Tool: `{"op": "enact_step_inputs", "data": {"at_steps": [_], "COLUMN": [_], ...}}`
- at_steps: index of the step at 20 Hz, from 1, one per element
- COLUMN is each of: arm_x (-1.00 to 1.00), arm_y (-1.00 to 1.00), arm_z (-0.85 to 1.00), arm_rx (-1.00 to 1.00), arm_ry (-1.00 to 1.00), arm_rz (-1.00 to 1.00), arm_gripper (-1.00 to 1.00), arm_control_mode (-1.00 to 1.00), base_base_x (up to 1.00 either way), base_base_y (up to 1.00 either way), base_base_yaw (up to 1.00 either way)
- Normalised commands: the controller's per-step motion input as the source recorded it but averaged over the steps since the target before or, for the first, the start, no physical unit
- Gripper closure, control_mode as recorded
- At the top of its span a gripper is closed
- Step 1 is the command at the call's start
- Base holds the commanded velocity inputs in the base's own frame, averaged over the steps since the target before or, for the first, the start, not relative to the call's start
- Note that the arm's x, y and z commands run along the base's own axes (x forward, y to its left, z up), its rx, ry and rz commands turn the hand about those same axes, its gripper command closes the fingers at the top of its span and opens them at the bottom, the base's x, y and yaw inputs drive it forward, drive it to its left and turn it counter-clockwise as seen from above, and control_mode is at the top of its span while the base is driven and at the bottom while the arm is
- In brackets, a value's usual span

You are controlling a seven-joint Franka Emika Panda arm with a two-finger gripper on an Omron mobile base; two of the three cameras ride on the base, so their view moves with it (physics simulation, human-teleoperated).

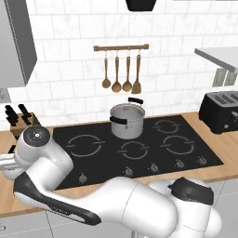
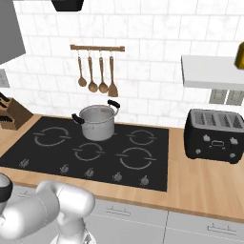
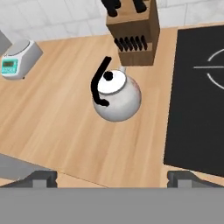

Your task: Pick the kettle from the counter and place it on a stove burner. Then turn the burner on.

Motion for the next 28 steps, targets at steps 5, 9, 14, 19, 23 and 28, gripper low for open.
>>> {"op": "enact_step_inputs", "data": {"at_steps": [5,9,14,19,23,28], "arm_x": [0.20,0.24,0.28,0.23,0.08,0.14], "arm_y": [0.27,0.16,0.23,0.27,0.42,0.35], "arm_z": [-0.17,-0.14,-0.07,-0.07,-0.20,-0.18], "arm_rx": [0.01,0.00,-0.01,0.00,0.00,0.00], "arm_ry": [0.07,0.00,-0.01,0.00,0.09,0.07], "arm_rz": [-0.02,-0.08,-0.10,-0.10,-0.09,-0.09], "arm_gripper": [-1.00,-1.00,-1.00,-1.00,-1.00,-1.00], "arm_control_mode": [-1.00,-1.00,-1.00,-1.00,-1.00,-1.00], "base_base_x": [0.00,0.00,0.00,0.00,0.00,0.00], "base_base_y": [0.00,0.00,0.00,0.00,0.00,0.00], "base_base_yaw": [0.00,0.00,0.00,0.00,0.00,0.00]}}
